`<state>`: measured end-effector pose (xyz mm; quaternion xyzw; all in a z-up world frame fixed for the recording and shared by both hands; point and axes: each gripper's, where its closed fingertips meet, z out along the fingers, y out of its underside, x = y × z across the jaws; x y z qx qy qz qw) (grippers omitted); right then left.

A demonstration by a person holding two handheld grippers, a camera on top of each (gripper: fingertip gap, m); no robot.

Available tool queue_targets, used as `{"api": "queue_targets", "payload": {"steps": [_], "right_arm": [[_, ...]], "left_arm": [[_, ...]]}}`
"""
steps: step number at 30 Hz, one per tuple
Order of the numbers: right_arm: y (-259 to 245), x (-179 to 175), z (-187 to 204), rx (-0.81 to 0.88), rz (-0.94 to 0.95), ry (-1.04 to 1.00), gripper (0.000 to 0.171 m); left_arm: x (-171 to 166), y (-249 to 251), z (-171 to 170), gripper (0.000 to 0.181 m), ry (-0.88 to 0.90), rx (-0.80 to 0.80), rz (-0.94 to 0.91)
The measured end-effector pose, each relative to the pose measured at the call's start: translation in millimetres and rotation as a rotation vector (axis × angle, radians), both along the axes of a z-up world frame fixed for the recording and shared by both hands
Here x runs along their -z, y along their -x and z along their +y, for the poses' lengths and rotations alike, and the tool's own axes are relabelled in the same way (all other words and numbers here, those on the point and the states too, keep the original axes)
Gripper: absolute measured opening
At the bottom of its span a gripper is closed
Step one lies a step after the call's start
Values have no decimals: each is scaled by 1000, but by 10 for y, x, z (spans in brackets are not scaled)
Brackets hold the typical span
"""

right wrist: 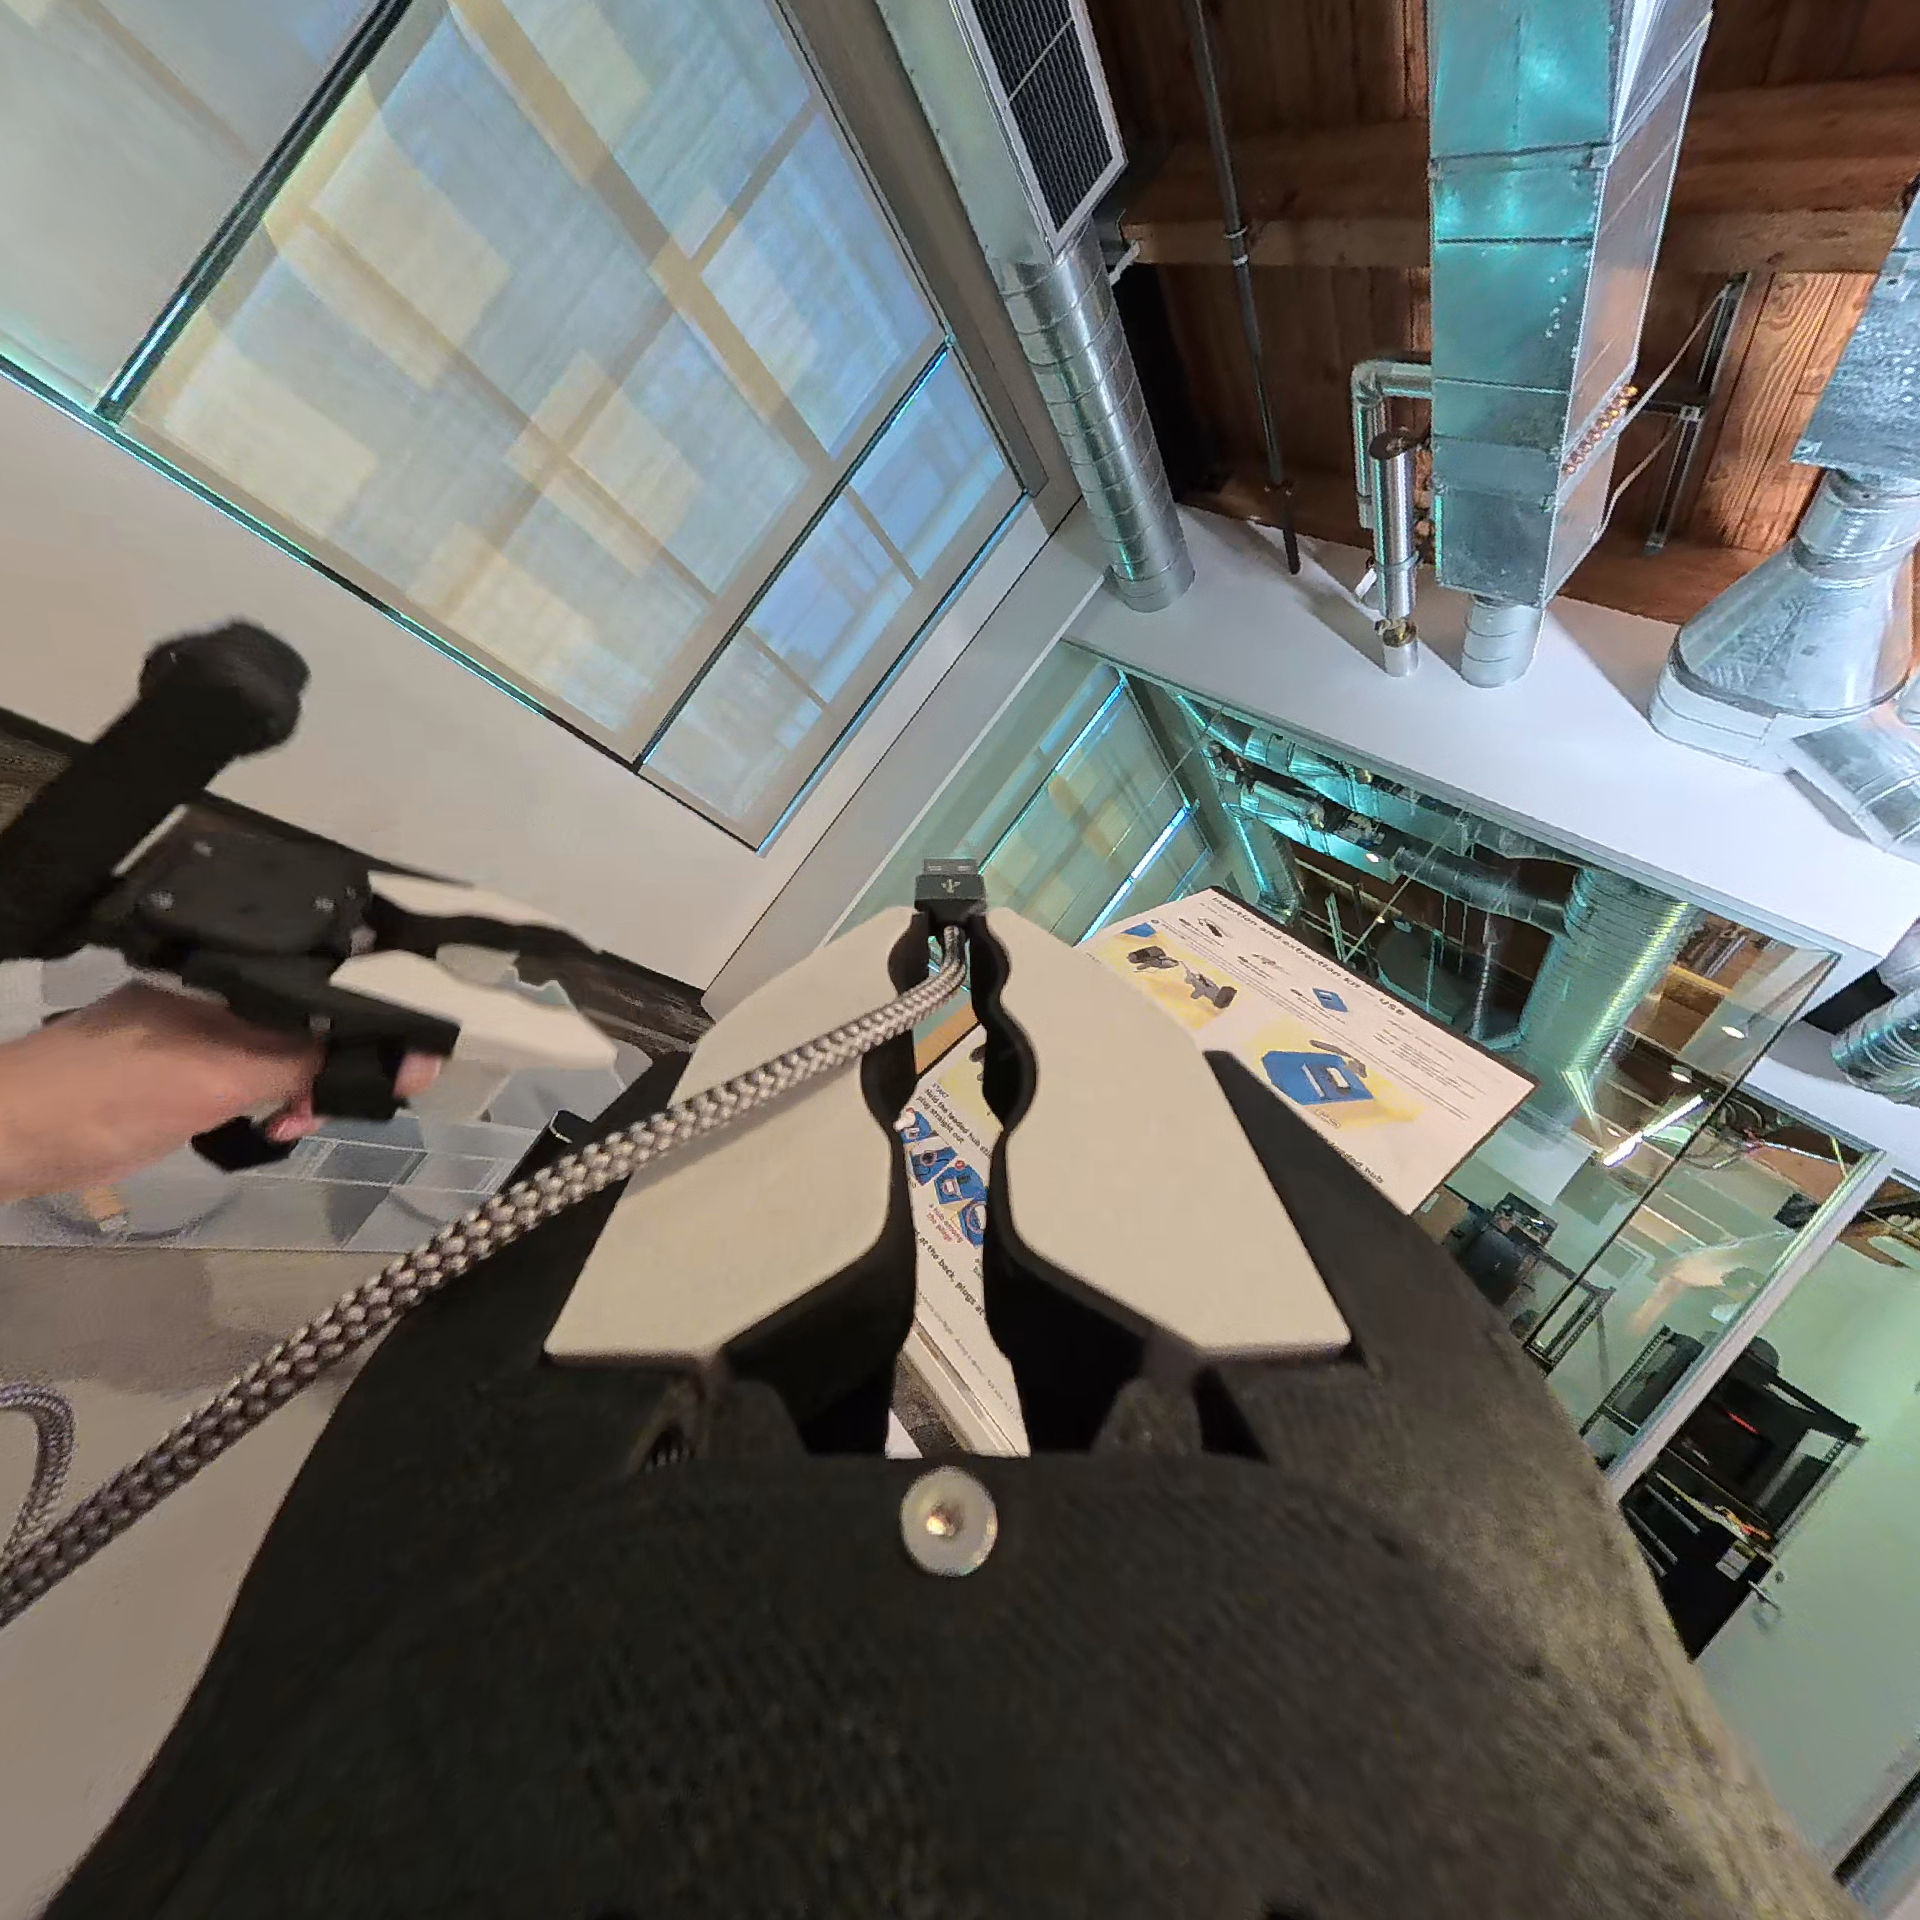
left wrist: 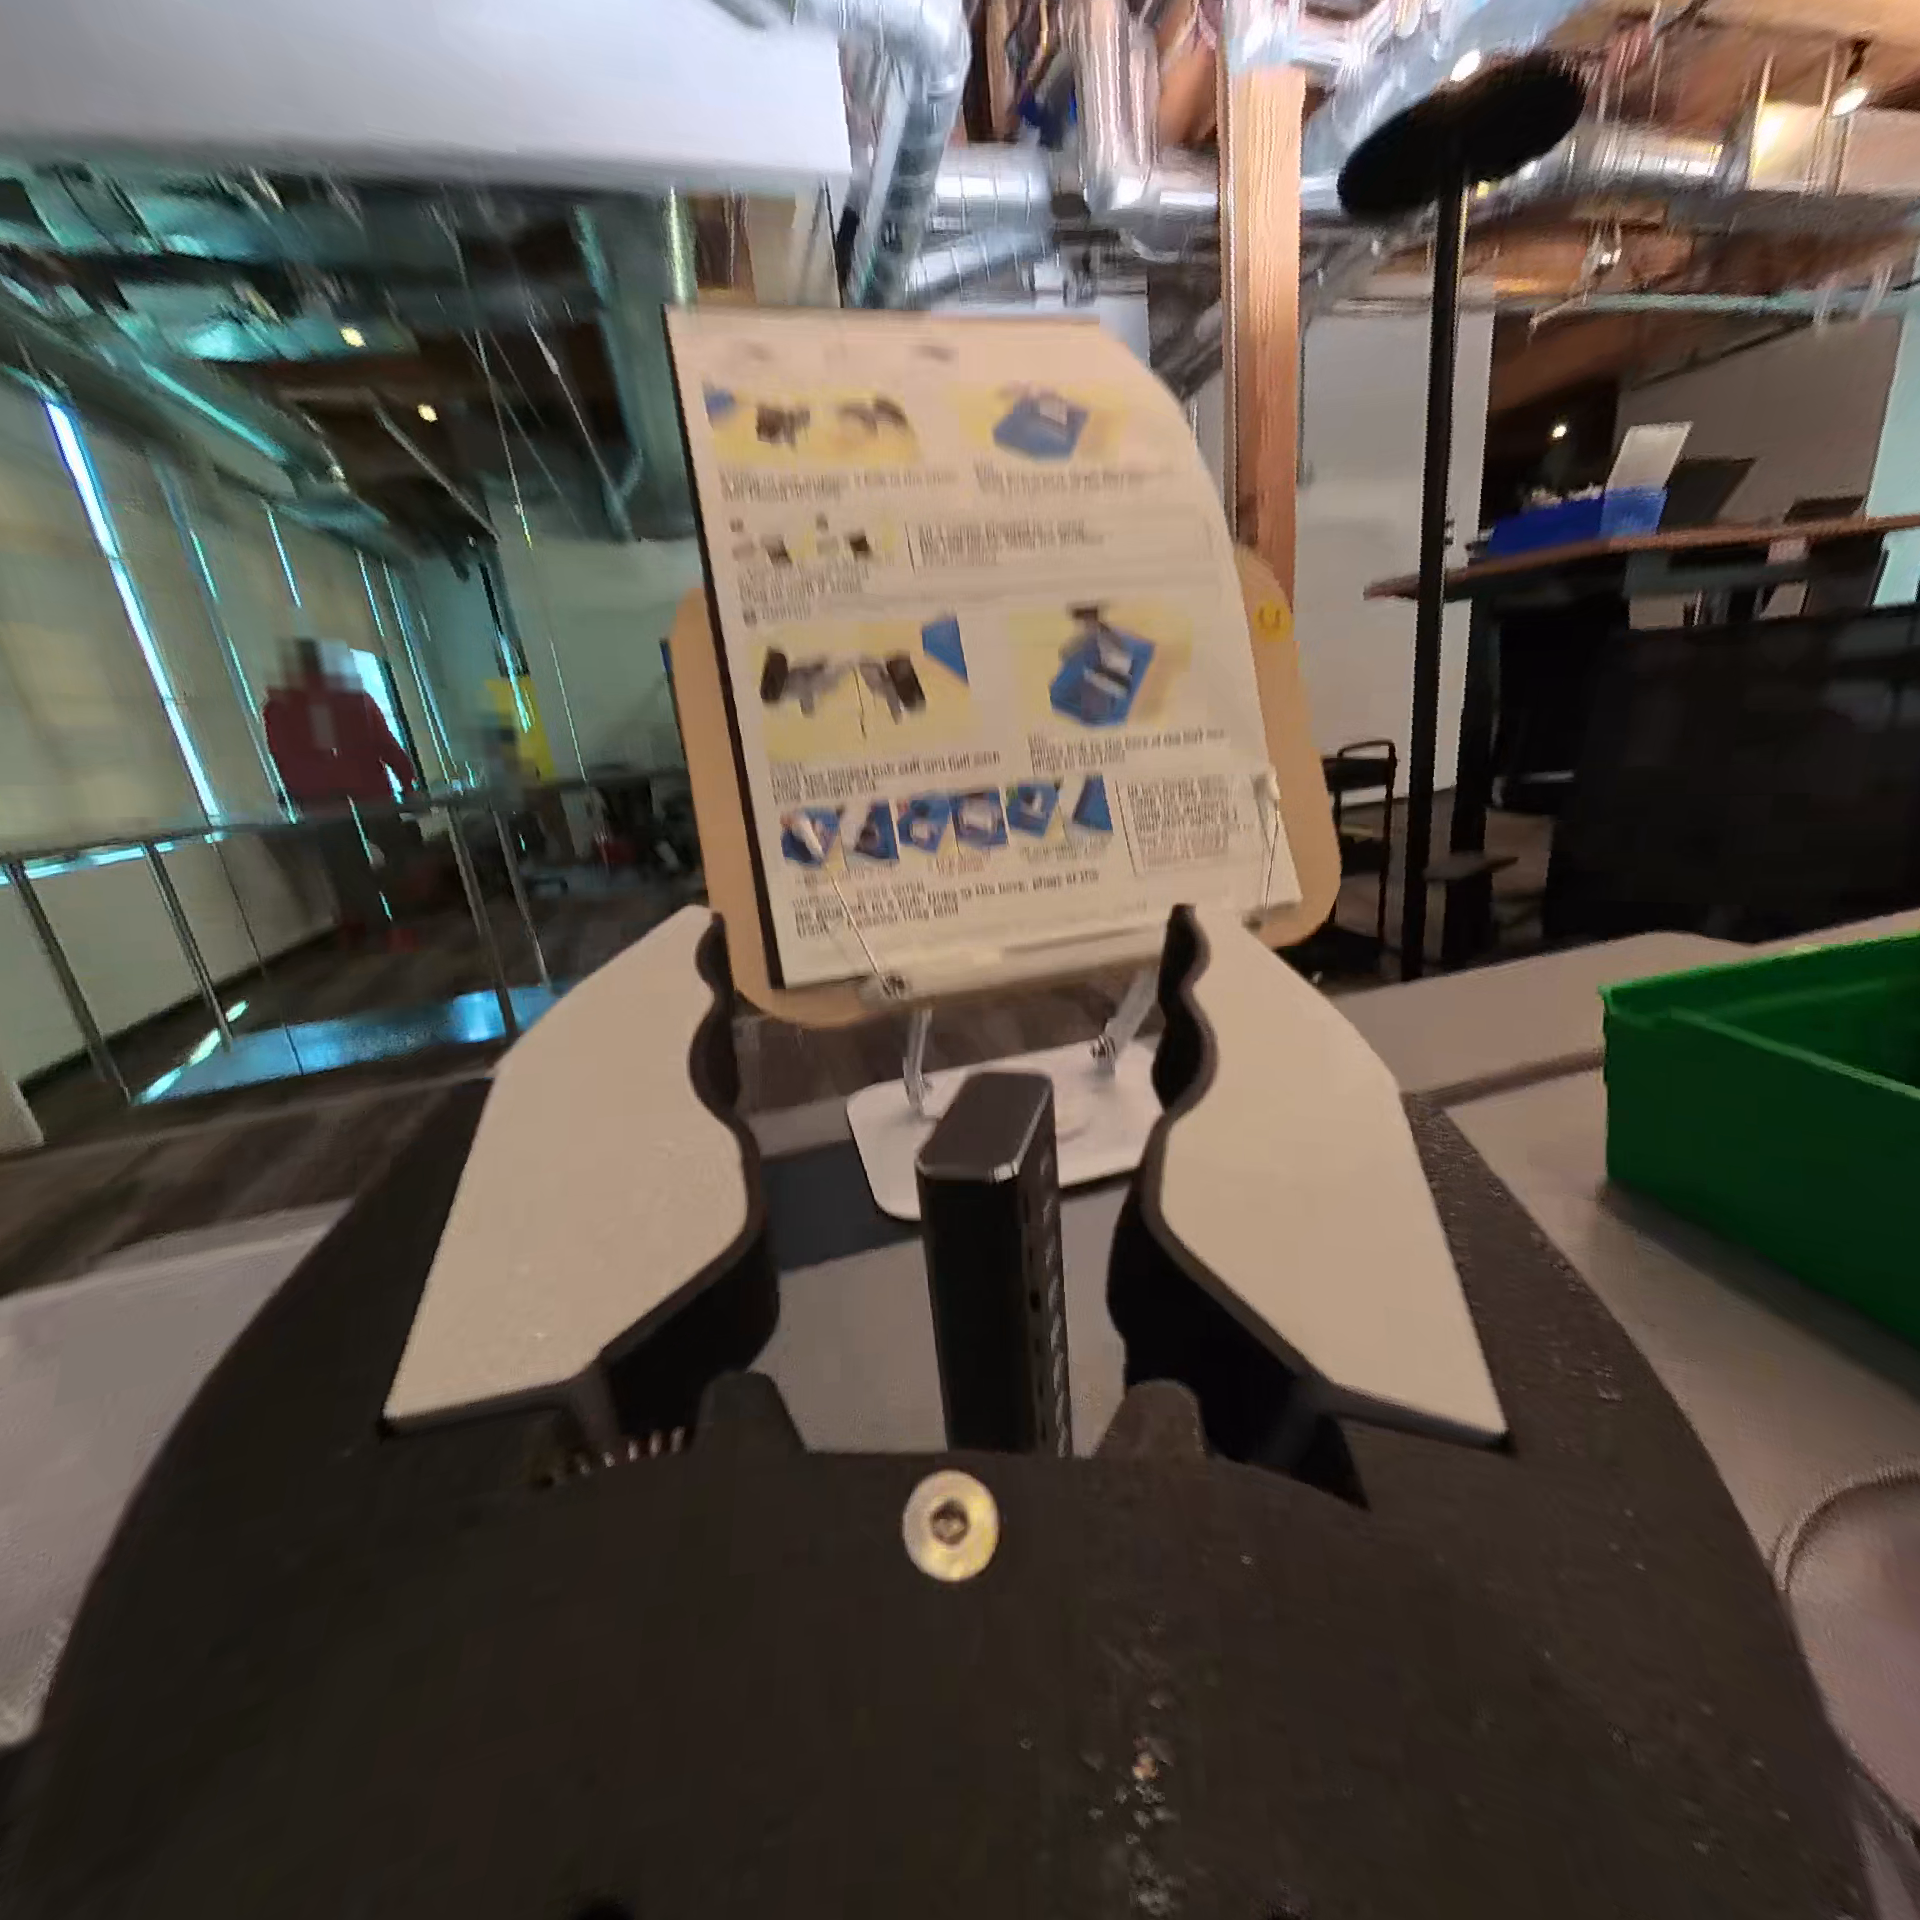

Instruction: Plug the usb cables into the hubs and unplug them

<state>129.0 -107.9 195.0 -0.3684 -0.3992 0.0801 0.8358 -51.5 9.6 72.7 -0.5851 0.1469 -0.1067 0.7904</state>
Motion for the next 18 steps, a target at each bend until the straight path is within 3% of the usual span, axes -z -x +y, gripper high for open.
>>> {"api": "queue_targets", "payload": {"steps": [6, 12, 18], "right_arm": [[40, 35, 11, 8, -23, -1, 8], [66, 70, 35, 11, -37, 1, 8], [118, 151, 96, 16, -63, 14, 8]], "left_arm": [[473, -160, 286, 86, 133, 68, -35], [969, -137, 525, 77, 194, 54, 67], [1323, -261, 615, 68, 335, 185, 94]]}}
